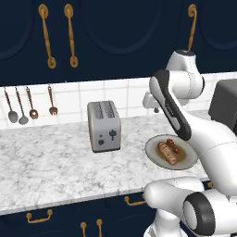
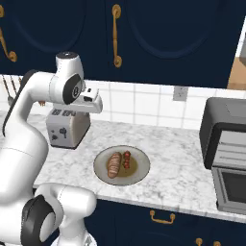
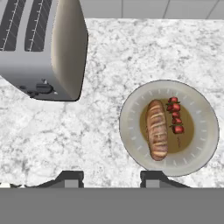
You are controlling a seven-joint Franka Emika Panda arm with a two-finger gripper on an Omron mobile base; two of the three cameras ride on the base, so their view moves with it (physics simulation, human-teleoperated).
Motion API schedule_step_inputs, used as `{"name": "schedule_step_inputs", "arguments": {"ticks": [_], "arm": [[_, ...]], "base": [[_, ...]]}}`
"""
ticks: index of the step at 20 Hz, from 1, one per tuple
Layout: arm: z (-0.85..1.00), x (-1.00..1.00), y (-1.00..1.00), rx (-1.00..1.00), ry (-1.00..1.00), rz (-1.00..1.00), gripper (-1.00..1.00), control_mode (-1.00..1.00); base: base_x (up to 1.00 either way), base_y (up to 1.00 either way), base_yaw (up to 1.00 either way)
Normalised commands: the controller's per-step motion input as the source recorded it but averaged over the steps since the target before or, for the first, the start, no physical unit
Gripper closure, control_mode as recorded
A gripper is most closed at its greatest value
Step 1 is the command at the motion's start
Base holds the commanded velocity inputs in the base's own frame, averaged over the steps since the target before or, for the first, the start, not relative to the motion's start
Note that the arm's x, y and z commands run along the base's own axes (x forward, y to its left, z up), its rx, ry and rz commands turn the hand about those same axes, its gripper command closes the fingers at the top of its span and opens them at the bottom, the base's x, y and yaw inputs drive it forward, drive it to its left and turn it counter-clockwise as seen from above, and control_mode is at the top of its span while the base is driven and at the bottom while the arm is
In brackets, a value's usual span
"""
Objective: Pick up the kebab skewer and baguette bread, and place them inside the toaster oven. Close the toaster oven door and start by setting the timer.
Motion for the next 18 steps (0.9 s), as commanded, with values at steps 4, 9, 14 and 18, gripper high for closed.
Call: {"name": "schedule_step_inputs", "arguments": {"ticks": [4,9,14,18], "arm": [[0.00,0.00,0.00,0.00,0.00,0.00,-1.00,1.00],[0.00,0.00,0.00,0.00,0.00,0.00,-1.00,1.00],[0.00,0.00,0.00,0.00,0.00,0.00,-1.00,1.00],[0.00,0.00,0.00,0.00,0.00,0.00,-1.00,1.00]], "base": [[-0.09,-0.11,0.00],[-0.40,-0.87,-0.01],[0.07,-0.93,-0.01],[0.32,-0.60,0.00]]}}
